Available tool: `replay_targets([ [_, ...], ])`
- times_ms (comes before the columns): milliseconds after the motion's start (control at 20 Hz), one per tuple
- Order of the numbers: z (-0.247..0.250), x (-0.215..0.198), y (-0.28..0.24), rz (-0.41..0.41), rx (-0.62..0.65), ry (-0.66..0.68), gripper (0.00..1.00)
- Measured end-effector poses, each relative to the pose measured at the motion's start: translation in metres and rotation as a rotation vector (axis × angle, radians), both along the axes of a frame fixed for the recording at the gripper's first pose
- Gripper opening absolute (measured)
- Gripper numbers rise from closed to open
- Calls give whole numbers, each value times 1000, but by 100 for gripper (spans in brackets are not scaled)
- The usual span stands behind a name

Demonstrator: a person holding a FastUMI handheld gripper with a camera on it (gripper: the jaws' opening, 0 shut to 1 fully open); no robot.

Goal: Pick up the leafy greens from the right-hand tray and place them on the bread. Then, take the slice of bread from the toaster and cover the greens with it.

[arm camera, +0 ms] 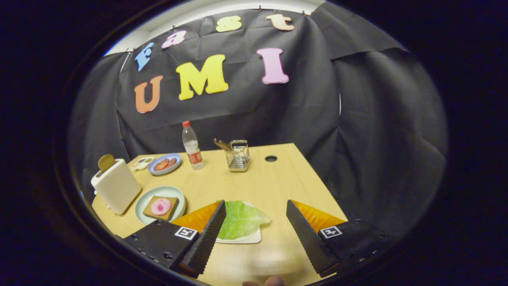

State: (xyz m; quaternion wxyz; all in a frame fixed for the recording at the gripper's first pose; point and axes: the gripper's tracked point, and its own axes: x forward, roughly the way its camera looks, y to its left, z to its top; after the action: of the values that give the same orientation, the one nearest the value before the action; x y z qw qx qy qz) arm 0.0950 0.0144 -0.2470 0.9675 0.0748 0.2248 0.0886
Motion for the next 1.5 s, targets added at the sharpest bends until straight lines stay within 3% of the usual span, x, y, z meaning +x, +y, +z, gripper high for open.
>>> replay_targets([
  [250,-63,30,8,3,2,105,96],
  [700,-96,52,17,15,-4,187,95],
  [1100,-95,56,19,-17,-29,208,30],
  [1150,-92,55,19,-15,-26,206,30],
  [1250,-88,57,15,-38,-31,195,6],
  [1350,-78,55,18,-36,-15,185,0],
  [1500,-55,51,21,-24,8,161,0],
])
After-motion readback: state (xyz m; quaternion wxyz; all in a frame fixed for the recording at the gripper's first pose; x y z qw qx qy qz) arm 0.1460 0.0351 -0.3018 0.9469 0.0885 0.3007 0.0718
